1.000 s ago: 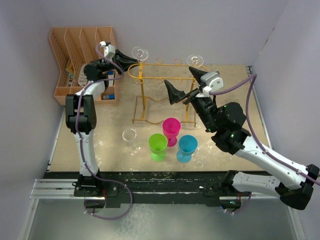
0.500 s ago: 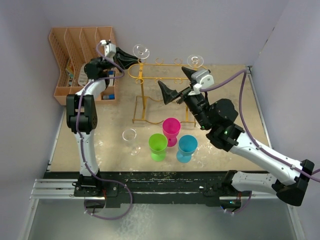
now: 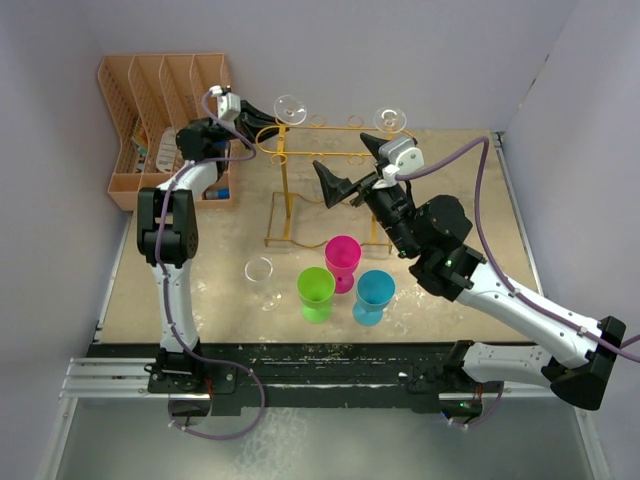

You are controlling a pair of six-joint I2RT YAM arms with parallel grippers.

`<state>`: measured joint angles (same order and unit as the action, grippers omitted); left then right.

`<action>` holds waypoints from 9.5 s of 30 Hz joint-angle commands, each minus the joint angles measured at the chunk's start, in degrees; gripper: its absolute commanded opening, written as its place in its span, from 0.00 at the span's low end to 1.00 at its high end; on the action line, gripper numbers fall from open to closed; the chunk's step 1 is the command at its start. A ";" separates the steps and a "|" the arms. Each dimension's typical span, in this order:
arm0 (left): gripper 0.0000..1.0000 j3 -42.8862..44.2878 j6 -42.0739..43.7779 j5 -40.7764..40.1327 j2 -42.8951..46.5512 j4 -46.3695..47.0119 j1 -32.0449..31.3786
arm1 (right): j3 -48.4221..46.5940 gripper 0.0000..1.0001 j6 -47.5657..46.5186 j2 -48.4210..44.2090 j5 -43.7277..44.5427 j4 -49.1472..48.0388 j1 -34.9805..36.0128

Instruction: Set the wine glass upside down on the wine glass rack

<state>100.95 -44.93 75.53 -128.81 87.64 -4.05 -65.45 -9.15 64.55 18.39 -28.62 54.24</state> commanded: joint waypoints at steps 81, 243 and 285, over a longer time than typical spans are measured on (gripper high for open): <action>1.00 -32.65 -27.33 18.55 74.10 -62.35 26.47 | 11.01 1.00 -6.63 -24.33 -33.14 21.64 -1.88; 0.00 -63.59 99.46 -31.14 91.45 -14.47 -9.63 | -13.40 0.55 60.89 16.45 -23.79 -33.88 -0.42; 0.00 -66.69 99.04 -31.37 88.34 -11.00 -10.08 | -18.75 0.27 60.08 24.70 -26.14 -37.70 2.20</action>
<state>34.74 54.61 44.51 -40.64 74.76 -13.91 -81.69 52.07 88.90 -6.22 -63.11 55.99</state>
